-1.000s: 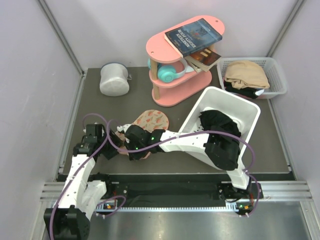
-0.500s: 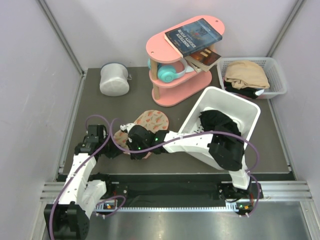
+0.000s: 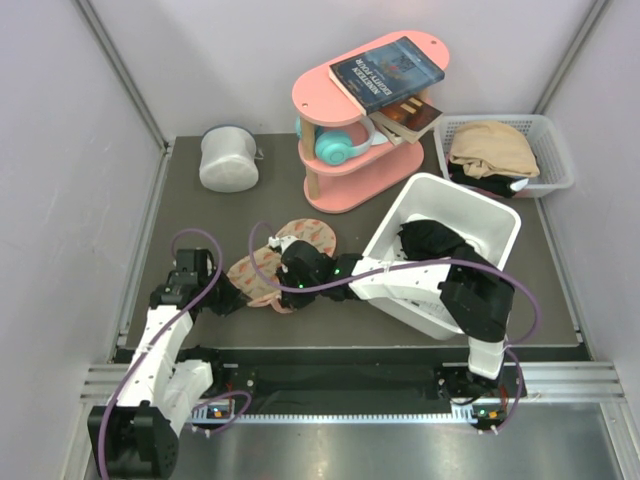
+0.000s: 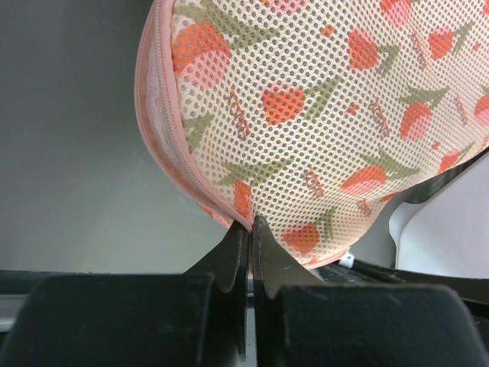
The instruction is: Unzip the laundry bag and remove the bra
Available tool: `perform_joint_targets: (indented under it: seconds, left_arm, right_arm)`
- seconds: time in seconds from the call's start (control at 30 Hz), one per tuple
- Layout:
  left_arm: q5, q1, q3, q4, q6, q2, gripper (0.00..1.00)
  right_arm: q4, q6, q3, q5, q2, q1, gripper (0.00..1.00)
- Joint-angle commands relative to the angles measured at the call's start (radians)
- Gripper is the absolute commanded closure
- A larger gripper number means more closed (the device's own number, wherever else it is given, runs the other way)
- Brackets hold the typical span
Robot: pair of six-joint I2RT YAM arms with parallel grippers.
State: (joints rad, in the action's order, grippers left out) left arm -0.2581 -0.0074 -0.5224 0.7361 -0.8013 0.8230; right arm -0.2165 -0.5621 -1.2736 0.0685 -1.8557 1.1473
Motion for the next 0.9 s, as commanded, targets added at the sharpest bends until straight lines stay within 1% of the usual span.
perform_joint_targets:
  seconds: [0.0, 0.1, 0.23, 0.37, 0.4, 0.47, 0.57, 0.63, 0.7, 0.73, 0.77, 0.83, 0.87]
  left_arm:
    - [0.017, 0.001, -0.022, -0.049, 0.017, 0.018, 1.0]
    - [0.031, 0.001, -0.051, -0.06, 0.02, 0.042, 1.0]
    - [0.057, 0.0, -0.1, -0.116, 0.037, 0.102, 1.0]
    - [0.077, 0.0, -0.187, -0.159, 0.076, 0.235, 1.0]
    - [0.088, 0.026, -0.206, -0.161, 0.083, 0.257, 1.0]
    - [0.102, 0.041, -0.257, -0.162, 0.108, 0.306, 1.0]
    - [0.097, 0.055, -0.303, -0.147, 0.143, 0.332, 1.0]
    - [0.083, 0.063, -0.314, -0.123, 0.155, 0.328, 0.88]
    - [0.068, 0.063, -0.301, -0.09, 0.157, 0.306, 0.69]
    - [0.062, 0.063, -0.291, -0.077, 0.154, 0.266, 0.45]
    - [0.059, 0.063, -0.269, -0.063, 0.149, 0.242, 0.36]
    - [0.056, 0.063, -0.243, -0.015, 0.13, 0.161, 0.25]
    - [0.04, 0.063, -0.22, 0.003, 0.12, 0.134, 0.22]
  right_arm:
    - [0.019, -0.005, 0.002, -0.044, 0.059, -0.021, 1.0]
    - [0.012, 0.002, -0.006, -0.049, 0.059, -0.021, 1.0]
    - [0.011, 0.013, -0.023, -0.045, 0.062, -0.018, 1.0]
    - [0.002, 0.019, -0.062, -0.019, 0.044, 0.008, 1.0]
    - [0.003, 0.021, -0.072, -0.006, 0.038, 0.015, 1.0]
    - [-0.001, 0.024, -0.101, 0.011, 0.017, 0.032, 1.0]
    - [-0.004, 0.025, -0.147, 0.045, -0.022, 0.051, 1.0]
    - [-0.011, 0.028, -0.173, 0.063, -0.051, 0.057, 1.0]
    - [-0.018, 0.028, -0.208, 0.073, -0.068, 0.063, 1.0]
    - [-0.02, 0.028, -0.217, 0.076, -0.082, 0.063, 1.0]
    - [-0.02, 0.027, -0.23, 0.077, -0.086, 0.066, 1.0]
    - [-0.017, 0.025, -0.239, 0.083, -0.099, 0.065, 1.0]
    - [-0.017, 0.025, -0.242, 0.085, -0.102, 0.065, 1.0]
